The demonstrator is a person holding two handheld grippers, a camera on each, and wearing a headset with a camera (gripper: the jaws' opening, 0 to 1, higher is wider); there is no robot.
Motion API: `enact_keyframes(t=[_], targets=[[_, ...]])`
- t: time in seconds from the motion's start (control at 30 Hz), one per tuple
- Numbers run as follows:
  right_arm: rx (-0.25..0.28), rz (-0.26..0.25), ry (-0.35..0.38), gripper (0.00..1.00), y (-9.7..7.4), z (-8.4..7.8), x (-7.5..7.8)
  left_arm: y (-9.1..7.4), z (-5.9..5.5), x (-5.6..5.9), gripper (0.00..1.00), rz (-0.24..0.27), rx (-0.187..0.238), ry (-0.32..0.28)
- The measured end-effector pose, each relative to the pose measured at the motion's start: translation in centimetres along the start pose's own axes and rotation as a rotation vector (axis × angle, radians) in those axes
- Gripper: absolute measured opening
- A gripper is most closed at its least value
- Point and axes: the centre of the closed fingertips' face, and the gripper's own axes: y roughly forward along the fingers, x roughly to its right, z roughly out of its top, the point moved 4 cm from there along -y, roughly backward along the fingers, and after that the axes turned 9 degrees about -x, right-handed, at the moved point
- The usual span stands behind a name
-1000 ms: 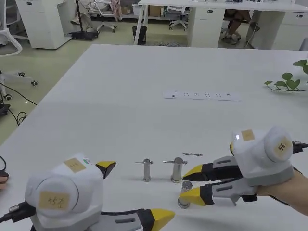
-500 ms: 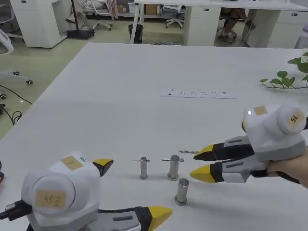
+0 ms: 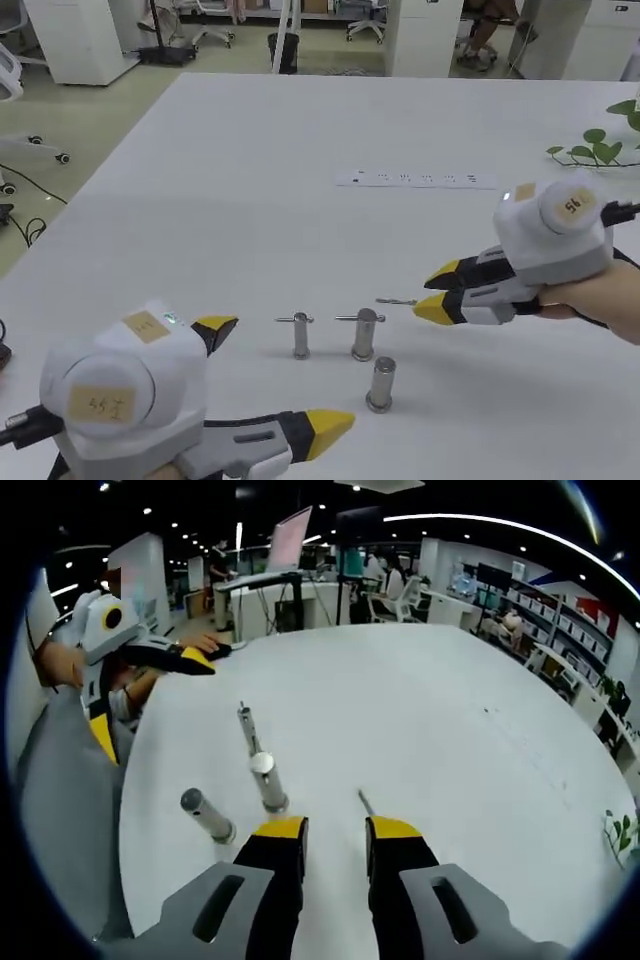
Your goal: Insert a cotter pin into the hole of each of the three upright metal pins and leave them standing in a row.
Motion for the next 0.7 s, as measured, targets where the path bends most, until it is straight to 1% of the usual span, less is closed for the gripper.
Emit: enact_keyframes(t=[0.13,0.23,0.3,0.4,0.5,0.57,0.6,0.7], targets=[[-0.034,-0.001,-0.028,0.22,1.1,-0.2,0.4,0.1,0.0,0.1,0.89,-0.005,0.000,-0.001],[-0.080,-0.007,-0.087,0.15,2.0,-0.3,1.0,0.1,-0.1,0.1,0.88,-0.009,-0.005,0.003],[-0.089,-0.010,-0.079,0.15,2.9,-0.4,1.7,0.2,-0.2,0.1,0.87,-0.011,-0.011,0.004],[-0.107,-0.013,-0.081,0.15,3.3,-0.1,2.3,0.3,-0.3,0.1,0.86,-0.010,-0.014,0.007],[-0.110,-0.009,-0.069,0.15,3.7,0.0,2.6,0.2,-0.3,0.0,0.86,-0.010,-0.013,0.003],[-0.133,-0.011,-0.080,0.15,4.0,-0.2,2.7,0.2,-0.3,0.0,0.85,-0.010,-0.013,0.001],[-0.154,-0.008,-0.087,0.15,4.3,-0.4,2.7,0.2,-0.4,0.0,0.85,-0.008,-0.014,-0.001],[-0.166,-0.003,-0.082,0.15,4.8,-0.5,3.0,0.2,-0.5,-0.2,0.84,-0.005,-0.017,-0.003]])
